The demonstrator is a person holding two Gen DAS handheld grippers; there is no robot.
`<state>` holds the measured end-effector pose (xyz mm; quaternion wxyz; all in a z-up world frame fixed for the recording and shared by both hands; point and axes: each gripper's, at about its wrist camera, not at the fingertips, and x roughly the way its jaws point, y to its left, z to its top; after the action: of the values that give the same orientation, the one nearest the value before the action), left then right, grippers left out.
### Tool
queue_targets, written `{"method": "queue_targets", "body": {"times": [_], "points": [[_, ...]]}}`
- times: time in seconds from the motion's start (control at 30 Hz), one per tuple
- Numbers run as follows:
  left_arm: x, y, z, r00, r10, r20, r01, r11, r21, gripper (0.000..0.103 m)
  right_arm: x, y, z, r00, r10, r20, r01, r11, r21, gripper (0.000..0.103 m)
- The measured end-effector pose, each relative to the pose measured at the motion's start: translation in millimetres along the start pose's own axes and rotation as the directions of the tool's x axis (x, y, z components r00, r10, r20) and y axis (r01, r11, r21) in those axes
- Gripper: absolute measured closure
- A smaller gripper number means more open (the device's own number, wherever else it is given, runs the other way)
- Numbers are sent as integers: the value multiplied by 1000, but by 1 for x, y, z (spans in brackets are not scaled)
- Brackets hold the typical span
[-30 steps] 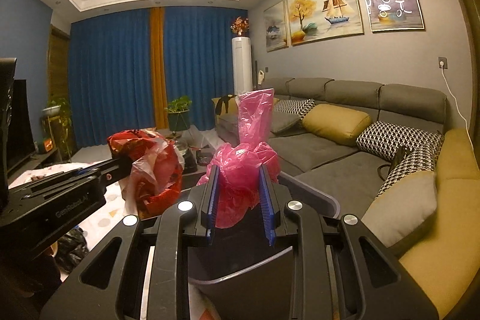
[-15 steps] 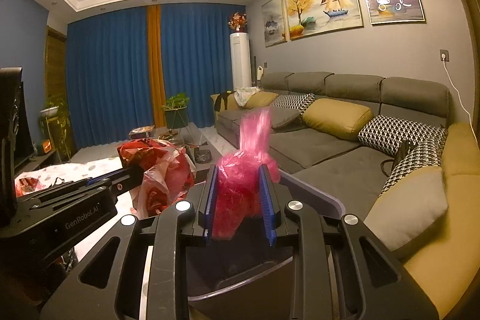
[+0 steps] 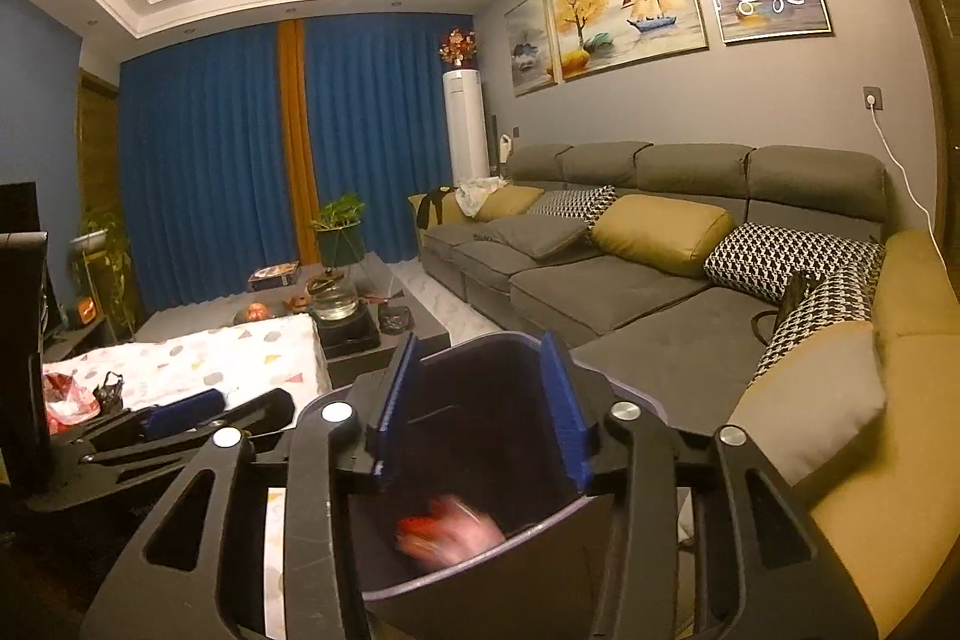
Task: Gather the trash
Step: 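Open the right tool dropping the pink bag while the left tool releases the wrapper into the bin, then move both tools back to the trash pile on the table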
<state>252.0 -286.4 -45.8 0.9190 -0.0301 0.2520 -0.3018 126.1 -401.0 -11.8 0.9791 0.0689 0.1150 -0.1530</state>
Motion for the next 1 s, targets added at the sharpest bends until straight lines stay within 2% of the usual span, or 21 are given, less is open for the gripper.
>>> {"method": "queue_targets", "body": {"times": [0.13,0.23,0.3,0.5,0.73,0.87,0.9,1.0], "points": [[-26,5,-3,998,59,27,-58,998,-2,17,-13,4,1,1000,-10,13,10,1000,-10,40],[-52,9,-6,991,122,54,-122,993,-6,12,-30,12,-1,1000,-8,26,8,1000,-7,27],[-73,14,-12,985,154,75,-153,988,-14,10,-41,17,-3,1000,1,30,-1,1000,-10,23],[-137,35,-37,962,254,105,-252,967,-30,7,-75,44,-16,999,36,26,-35,999,-36,19],[-207,67,-75,920,371,126,-368,929,-51,7,-106,74,-34,995,96,11,-96,994,-46,17],[-234,87,-93,899,426,102,-421,904,-67,7,-118,99,-47,988,156,-20,-157,986,-49,17],[-242,95,-101,887,453,90,-448,891,-68,7,-120,104,-49,986,167,-23,-168,985,-50,17],[-258,116,-115,868,491,68,-485,870,-85,7,-127,123,-56,978,207,-35,-208,976,-57,17]]}}
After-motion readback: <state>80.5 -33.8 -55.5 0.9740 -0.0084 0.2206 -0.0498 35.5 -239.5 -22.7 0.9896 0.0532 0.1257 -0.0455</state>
